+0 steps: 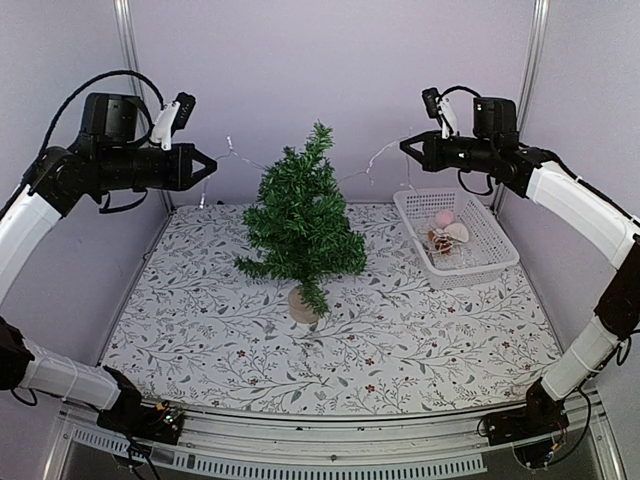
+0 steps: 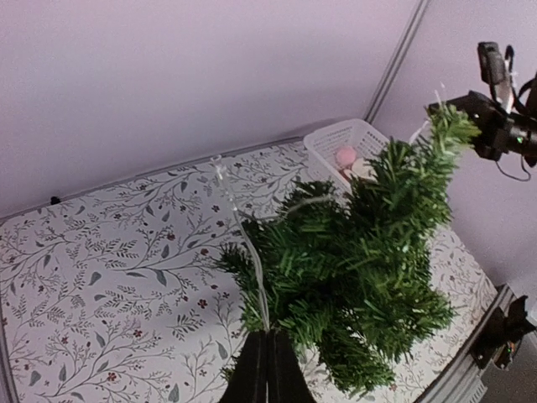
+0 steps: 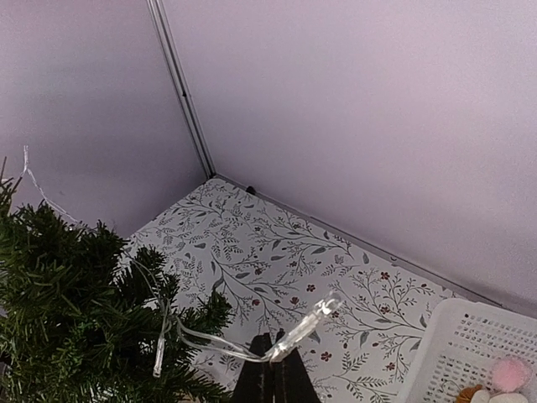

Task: Decorate the small christmas tree

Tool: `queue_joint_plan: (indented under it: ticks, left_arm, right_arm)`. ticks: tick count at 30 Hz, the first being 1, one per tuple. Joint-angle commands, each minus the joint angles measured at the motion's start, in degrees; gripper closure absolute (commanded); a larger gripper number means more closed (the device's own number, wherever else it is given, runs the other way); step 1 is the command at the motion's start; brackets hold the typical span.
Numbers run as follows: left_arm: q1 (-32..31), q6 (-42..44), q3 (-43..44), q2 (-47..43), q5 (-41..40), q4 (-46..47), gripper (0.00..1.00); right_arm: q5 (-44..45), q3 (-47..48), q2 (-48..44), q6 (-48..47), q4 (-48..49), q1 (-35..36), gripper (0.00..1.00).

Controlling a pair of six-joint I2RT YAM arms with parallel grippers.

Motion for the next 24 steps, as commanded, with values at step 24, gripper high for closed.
queue_joint_plan:
  ticks: [24]
  left_arm:
    - [-18.0,0.4,-3.2,1.7,20.2,1.8,1.0]
  right_arm:
    - [-4.8,1.1,-2.3,-1.5,-0.8,2.5,1.0]
